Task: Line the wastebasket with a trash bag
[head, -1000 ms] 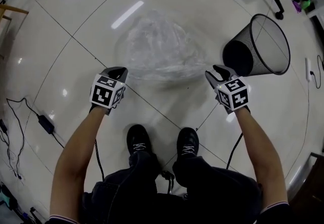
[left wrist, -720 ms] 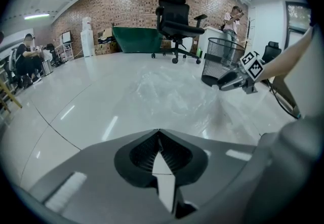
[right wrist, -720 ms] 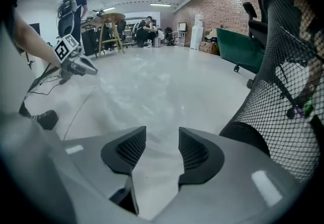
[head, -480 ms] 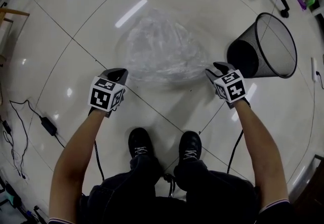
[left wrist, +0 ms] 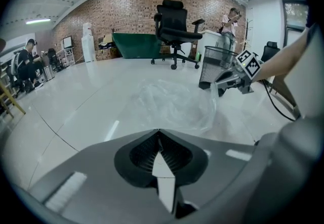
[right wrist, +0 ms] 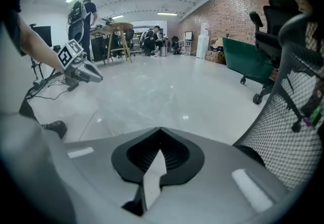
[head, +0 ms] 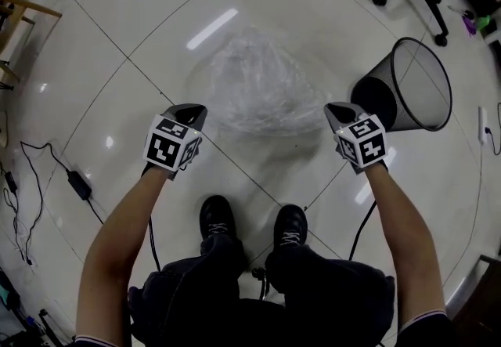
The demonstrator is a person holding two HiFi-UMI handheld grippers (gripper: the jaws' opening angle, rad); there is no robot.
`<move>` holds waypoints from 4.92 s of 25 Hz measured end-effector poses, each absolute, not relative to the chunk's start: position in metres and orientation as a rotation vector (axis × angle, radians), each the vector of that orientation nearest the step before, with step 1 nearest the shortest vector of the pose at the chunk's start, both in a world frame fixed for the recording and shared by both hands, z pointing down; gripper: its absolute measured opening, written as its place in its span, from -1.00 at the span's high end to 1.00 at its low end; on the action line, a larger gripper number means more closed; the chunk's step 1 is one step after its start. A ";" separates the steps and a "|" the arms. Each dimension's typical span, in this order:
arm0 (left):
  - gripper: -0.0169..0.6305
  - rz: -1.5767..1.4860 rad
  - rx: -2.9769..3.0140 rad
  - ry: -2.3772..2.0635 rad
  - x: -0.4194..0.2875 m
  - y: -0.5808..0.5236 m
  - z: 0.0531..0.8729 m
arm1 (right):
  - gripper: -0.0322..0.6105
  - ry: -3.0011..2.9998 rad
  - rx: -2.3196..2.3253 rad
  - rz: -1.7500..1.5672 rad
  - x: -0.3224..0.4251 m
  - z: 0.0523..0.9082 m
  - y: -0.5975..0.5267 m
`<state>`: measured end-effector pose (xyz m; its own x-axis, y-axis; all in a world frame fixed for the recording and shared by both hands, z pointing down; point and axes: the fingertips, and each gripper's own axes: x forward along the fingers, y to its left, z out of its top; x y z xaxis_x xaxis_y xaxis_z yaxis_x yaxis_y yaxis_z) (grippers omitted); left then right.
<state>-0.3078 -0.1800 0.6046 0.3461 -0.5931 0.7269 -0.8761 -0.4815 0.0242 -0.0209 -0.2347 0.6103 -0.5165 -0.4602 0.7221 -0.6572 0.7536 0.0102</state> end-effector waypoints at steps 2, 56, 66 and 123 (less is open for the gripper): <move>0.91 0.930 2.225 -1.288 -0.307 -0.180 0.585 | 0.89 -2.249 0.848 0.322 -0.022 0.584 -0.233; 0.91 0.385 3.058 -1.009 0.076 -0.255 0.152 | 0.89 -2.475 1.577 -0.266 0.273 0.107 -0.206; 0.91 0.551 2.931 -1.087 0.097 -0.308 0.216 | 0.89 -2.536 1.420 -0.171 0.288 0.158 -0.270; 0.91 0.915 2.423 -1.227 0.046 -0.434 0.507 | 0.89 -2.268 1.292 0.484 0.341 0.518 -0.422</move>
<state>0.0462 -0.4338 0.5070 0.4402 -0.6237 0.6460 -0.7972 -0.6025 -0.0384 0.3414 -0.4221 0.5185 -0.4373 -0.6981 0.5669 -0.8686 0.4911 -0.0653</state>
